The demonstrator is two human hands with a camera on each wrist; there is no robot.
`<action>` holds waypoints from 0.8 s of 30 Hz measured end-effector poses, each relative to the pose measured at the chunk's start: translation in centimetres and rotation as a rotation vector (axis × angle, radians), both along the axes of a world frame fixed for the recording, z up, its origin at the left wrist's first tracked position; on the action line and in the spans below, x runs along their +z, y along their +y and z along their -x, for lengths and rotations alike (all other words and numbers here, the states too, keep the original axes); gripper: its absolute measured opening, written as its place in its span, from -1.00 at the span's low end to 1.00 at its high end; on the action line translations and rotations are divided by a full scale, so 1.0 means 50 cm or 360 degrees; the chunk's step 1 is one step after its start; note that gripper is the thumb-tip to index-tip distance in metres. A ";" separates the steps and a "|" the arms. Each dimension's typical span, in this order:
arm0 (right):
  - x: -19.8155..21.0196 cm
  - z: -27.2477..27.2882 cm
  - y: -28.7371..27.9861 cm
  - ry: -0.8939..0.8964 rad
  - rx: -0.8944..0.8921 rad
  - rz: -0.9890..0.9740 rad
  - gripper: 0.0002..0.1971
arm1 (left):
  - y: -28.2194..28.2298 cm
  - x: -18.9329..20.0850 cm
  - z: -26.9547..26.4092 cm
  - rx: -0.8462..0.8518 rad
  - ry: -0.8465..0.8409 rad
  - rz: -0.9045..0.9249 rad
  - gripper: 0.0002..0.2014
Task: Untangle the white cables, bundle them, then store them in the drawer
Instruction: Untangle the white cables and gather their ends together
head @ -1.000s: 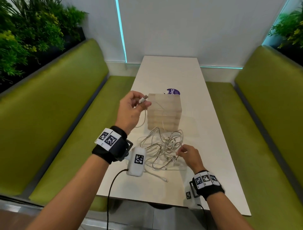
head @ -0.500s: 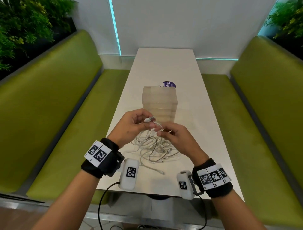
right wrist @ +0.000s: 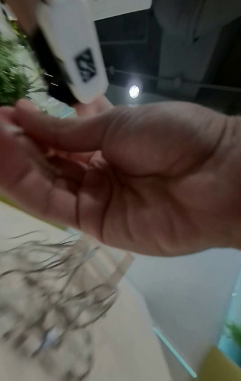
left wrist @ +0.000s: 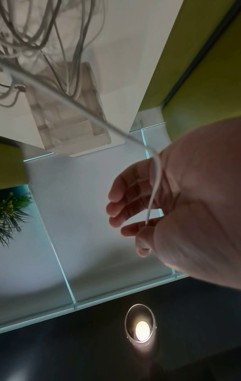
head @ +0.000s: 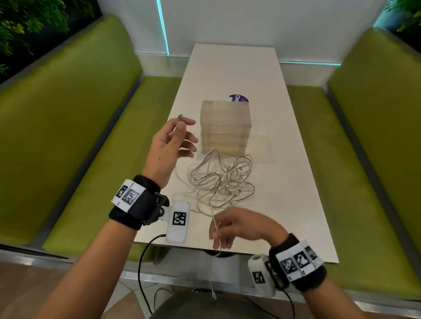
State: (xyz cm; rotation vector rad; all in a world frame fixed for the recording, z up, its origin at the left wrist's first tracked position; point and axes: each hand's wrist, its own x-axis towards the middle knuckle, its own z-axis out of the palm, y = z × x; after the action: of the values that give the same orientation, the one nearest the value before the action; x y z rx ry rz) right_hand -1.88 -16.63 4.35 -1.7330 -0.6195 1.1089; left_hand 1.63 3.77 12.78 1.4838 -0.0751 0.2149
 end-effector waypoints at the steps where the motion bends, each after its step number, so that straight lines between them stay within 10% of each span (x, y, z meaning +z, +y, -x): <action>1: -0.024 0.013 0.008 0.0006 0.0036 0.0081 -0.89 | -0.002 -0.006 0.002 -0.0017 0.0012 -0.0015 -0.74; 7: -0.166 0.022 0.008 -0.0370 -0.0174 0.0576 -0.65 | -0.018 -0.072 0.035 -0.0174 0.0233 -0.0053 -0.67; 10: -0.200 -0.009 -0.001 -0.0623 -0.0683 0.0723 -0.72 | -0.024 -0.116 0.053 -0.0155 0.0381 0.0043 -0.65; 14: -0.218 -0.017 0.008 -0.0779 -0.0657 0.0892 -0.81 | -0.031 -0.157 0.069 -0.0114 0.0529 0.0097 -0.75; 24: -0.014 -0.087 0.000 -0.1043 -0.0345 0.0401 -0.83 | -0.038 -0.195 0.050 -0.0126 0.0653 0.0286 -0.74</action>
State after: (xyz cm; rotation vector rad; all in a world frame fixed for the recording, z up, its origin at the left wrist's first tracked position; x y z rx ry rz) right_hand 2.46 -16.61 3.65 -2.3416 -0.6772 0.4648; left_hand -0.89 1.87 3.05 1.3171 0.2109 -0.1455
